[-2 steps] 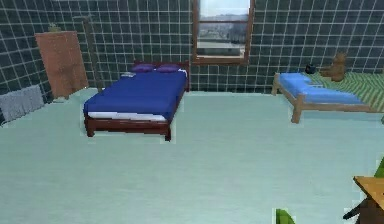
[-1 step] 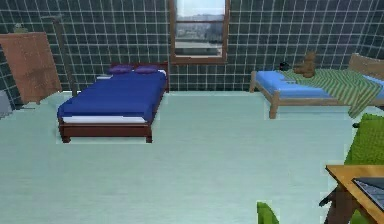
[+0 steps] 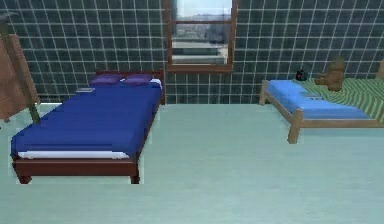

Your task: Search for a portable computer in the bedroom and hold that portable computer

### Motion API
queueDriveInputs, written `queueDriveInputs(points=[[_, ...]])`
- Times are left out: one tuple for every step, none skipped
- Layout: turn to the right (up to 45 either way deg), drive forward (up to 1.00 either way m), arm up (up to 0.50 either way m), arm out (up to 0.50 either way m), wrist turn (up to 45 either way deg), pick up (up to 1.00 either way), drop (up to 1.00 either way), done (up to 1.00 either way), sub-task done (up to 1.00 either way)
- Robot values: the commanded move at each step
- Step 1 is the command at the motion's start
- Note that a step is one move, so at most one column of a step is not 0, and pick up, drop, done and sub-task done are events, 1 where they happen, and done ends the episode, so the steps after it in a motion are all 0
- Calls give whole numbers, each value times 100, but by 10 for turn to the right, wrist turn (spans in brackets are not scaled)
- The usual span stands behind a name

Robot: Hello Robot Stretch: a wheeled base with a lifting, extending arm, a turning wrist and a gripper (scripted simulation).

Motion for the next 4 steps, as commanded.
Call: queueDriveInputs(points=[[450,0,0,0,0,0,0,0,0],[0,20,0,0,0,0,0,0,0],[150,0,0,0,0,0,0,0,0],[0,30,0,0,0,0,0,0,0]])
